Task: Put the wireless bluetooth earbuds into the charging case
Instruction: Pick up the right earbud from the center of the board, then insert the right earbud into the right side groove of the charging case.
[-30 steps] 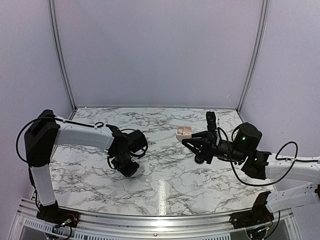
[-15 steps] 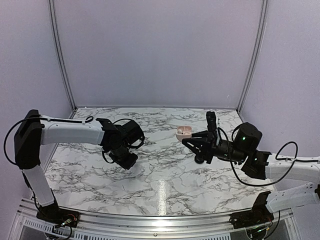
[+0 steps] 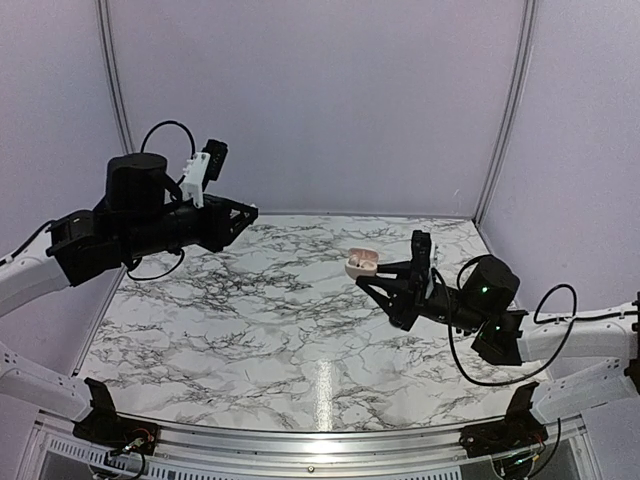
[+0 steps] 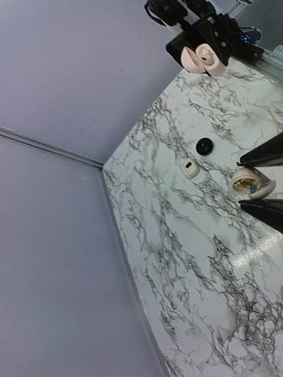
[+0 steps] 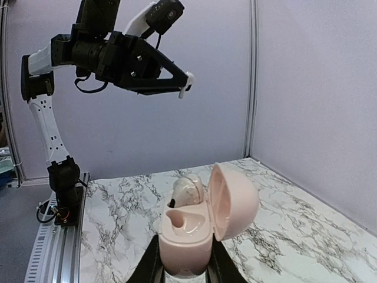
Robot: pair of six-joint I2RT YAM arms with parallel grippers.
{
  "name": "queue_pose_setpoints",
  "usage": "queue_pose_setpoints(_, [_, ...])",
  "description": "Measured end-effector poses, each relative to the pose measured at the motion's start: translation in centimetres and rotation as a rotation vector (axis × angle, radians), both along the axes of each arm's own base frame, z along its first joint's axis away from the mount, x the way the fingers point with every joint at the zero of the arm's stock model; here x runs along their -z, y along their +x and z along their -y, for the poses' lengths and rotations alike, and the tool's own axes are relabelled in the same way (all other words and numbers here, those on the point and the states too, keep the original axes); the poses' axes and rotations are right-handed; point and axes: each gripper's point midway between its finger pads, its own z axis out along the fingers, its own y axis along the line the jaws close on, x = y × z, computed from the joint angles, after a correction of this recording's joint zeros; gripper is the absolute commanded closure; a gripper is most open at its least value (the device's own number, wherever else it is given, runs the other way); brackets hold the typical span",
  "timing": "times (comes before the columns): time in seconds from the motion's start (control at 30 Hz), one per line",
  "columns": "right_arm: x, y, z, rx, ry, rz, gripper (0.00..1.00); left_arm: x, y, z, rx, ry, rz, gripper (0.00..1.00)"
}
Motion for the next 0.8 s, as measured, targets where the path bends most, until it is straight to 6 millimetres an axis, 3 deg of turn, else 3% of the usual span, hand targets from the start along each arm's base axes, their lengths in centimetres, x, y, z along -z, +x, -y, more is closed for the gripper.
queue_pose_setpoints(0.1, [-0.4, -0.8, -1.0, 0.015, 0.009, 0.071, 1.00, -3.4, -1.1, 0.2, 0.025, -0.122, 0.090, 0.80])
queue_pose_setpoints(0.23, [0.1, -0.4, -2.2, 0.098, 0.004, 0.114, 1.00, -4.8, -1.9, 1.4, 0.047, -0.217, 0.142, 0.80])
queue_pose_setpoints(0.4, [0.9, 1.8, -2.7, 0.263, -0.025, 0.128, 1.00, -5.1, -2.5, 3.9, 0.070, -0.260, 0.166, 0.80])
queue_pose_setpoints(0.6, [0.3, 4.3, -2.6, 0.416, -0.008, 0.147, 1.00, -4.2, -2.8, 6.7, 0.103, -0.271, 0.172, 0.80])
queue_pose_setpoints(0.8, [-0.1, 5.2, -3.0, 0.460, 0.018, 0.153, 1.00, -3.7, -2.8, 8.4, 0.136, -0.274, 0.196, 0.80])
